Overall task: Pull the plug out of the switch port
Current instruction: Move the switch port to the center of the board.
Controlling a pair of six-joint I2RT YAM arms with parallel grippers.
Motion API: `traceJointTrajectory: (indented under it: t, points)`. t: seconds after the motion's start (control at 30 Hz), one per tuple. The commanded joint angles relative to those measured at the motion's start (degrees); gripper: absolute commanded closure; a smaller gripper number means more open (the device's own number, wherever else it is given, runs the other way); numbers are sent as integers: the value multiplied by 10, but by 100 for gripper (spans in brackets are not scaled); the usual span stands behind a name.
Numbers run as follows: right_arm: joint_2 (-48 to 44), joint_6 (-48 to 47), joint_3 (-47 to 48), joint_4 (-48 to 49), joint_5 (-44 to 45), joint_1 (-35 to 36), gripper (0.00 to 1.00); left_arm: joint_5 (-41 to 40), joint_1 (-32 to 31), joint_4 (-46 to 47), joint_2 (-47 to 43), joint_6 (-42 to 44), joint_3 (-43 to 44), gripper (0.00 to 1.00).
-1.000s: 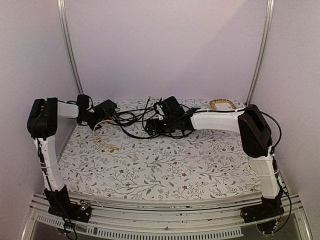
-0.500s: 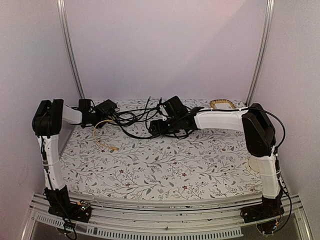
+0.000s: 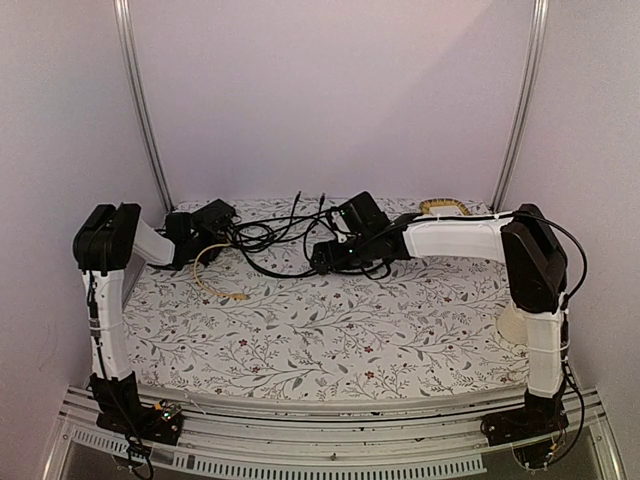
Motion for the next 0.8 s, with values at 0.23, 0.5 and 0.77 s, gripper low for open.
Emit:
traceJointTrajectory:
  t: [0.23, 0.5, 0.77]
  points:
    - [-88, 0, -77, 28, 15, -5, 7, 21, -60, 161, 0, -48, -135, 100]
    - [-139, 32, -133, 50, 37, -5, 7, -10, -162, 190, -58, -56, -211, 100]
    - [-187, 83, -221, 87, 53, -4, 7, -78, -285, 240, -111, -124, -315, 100]
